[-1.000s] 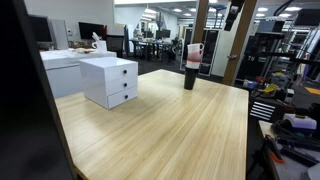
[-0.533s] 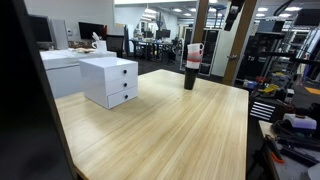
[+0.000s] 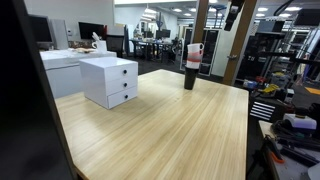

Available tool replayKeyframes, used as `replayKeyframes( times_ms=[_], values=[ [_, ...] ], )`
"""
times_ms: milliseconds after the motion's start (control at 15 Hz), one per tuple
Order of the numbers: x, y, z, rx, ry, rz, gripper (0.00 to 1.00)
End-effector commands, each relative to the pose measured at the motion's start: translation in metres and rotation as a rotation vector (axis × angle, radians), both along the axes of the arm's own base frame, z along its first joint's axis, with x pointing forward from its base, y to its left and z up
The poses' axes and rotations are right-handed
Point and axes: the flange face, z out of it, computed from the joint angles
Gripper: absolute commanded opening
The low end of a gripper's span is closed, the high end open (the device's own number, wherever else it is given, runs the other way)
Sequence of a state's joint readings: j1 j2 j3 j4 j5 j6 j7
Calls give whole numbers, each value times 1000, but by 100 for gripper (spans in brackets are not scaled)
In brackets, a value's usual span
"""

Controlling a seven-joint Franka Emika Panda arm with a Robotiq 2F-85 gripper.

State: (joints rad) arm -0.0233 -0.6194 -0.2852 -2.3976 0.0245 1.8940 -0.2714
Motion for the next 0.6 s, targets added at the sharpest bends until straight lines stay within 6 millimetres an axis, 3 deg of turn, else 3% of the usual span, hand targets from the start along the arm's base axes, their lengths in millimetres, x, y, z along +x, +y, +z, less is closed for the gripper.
replayKeyframes(
  times_ms=[0, 200, 533],
  values=[
    [0, 0, 1, 0, 1, 0, 100],
    [2, -2, 0, -1, 5, -7, 100],
    [27, -27, -2, -36, -60, -61, 100]
  ],
)
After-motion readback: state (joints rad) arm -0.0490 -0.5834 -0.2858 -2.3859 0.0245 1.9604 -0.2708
